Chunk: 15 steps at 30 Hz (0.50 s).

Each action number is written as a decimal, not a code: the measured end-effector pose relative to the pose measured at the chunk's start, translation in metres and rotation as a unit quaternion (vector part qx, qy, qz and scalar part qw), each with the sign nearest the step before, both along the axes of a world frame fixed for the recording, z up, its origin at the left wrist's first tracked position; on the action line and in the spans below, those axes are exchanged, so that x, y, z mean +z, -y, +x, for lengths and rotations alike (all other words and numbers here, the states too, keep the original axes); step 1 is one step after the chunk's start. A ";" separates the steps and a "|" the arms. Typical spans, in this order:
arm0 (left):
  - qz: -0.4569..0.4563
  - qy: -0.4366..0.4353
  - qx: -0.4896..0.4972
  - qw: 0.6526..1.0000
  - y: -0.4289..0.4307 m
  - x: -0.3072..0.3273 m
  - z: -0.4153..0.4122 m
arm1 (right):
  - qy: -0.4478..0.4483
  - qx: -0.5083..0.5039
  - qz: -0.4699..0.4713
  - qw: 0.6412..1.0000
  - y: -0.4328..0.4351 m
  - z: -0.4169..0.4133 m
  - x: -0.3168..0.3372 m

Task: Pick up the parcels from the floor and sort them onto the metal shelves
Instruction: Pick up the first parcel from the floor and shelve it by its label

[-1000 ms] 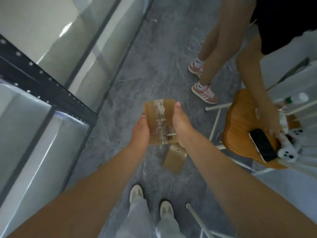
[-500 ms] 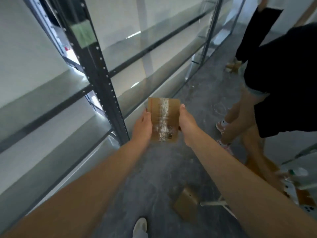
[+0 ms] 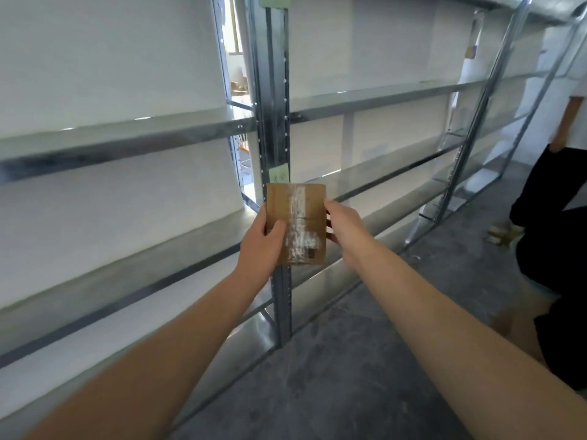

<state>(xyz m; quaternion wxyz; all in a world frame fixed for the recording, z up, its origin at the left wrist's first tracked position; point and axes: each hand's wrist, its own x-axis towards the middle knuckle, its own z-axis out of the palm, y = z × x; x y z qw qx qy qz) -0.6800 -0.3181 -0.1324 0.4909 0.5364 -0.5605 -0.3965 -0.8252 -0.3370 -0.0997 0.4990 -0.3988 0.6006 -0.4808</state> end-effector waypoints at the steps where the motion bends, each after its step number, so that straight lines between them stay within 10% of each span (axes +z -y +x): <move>1: -0.011 -0.003 0.009 1.000 -0.003 0.008 0.006 | 0.001 0.011 -0.011 1.000 -0.001 0.006 0.010; 15: -0.116 -0.053 0.114 0.985 -0.040 0.100 0.143 | 0.005 0.103 -0.169 0.980 -0.006 0.145 0.100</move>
